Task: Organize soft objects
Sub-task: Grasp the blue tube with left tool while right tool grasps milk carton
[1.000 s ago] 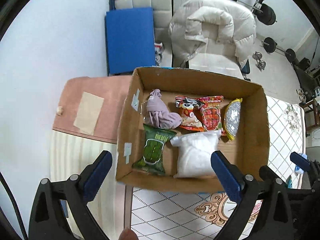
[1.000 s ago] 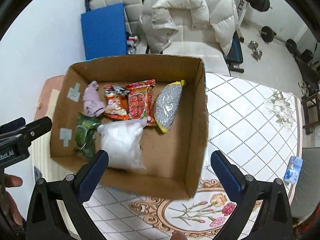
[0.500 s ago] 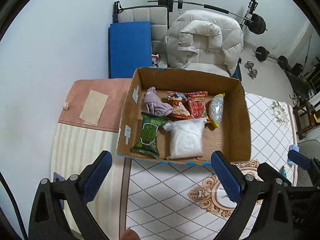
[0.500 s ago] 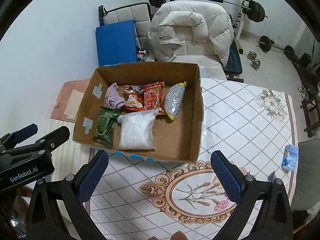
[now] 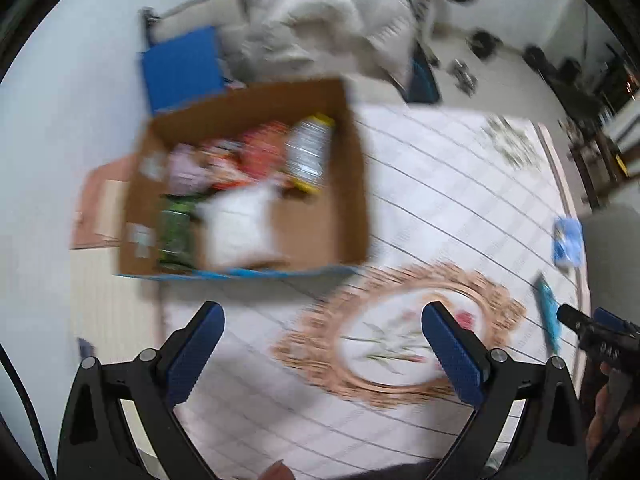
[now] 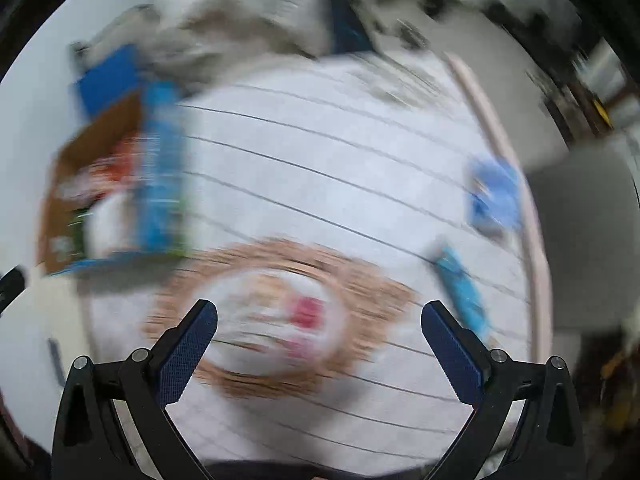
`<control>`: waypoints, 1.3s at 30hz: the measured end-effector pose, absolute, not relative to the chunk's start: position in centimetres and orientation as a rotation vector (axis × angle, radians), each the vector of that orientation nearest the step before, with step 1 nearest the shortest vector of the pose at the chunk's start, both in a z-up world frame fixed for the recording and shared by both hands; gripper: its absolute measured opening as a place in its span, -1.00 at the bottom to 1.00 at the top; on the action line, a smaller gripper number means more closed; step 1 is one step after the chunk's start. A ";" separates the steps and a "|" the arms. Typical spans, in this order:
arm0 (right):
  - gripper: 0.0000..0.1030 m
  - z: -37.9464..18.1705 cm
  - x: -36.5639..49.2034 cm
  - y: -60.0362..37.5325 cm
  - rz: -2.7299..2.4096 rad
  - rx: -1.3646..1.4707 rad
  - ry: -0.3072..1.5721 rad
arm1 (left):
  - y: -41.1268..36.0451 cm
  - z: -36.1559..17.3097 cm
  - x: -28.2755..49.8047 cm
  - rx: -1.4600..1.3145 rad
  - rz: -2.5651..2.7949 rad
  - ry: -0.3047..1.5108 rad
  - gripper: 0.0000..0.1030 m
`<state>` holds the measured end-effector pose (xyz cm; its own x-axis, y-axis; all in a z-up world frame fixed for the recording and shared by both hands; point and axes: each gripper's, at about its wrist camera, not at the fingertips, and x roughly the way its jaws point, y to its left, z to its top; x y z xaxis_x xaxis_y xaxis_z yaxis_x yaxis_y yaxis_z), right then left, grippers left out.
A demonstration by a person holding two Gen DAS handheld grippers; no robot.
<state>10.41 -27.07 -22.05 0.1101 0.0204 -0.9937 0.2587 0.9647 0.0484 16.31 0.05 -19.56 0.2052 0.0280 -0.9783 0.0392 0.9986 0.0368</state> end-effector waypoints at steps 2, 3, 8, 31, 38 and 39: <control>1.00 -23.6 9.5 -32.4 -0.242 0.304 1.483 | -4.4 -21.9 16.6 0.048 -0.056 1.433 0.97; 1.00 -24.1 9.0 -34.8 -0.262 0.342 1.488 | -7.0 -23.3 16.6 0.041 -0.082 1.473 0.97; 1.00 -25.3 7.2 -44.9 -0.341 0.472 1.478 | -19.1 -30.6 16.0 -0.068 -0.269 1.738 0.96; 1.00 -28.9 15.1 -52.1 -0.240 0.374 1.529 | -33.9 -37.9 16.3 0.204 -0.318 1.819 -0.72; 0.85 -33.8 20.7 -50.0 -0.223 0.345 1.652 | -28.5 -36.9 19.1 0.133 -0.228 1.778 -0.73; 0.77 -34.9 21.2 -49.9 -0.228 0.355 1.682 | -27.6 -36.8 19.6 0.112 -0.216 1.776 -0.73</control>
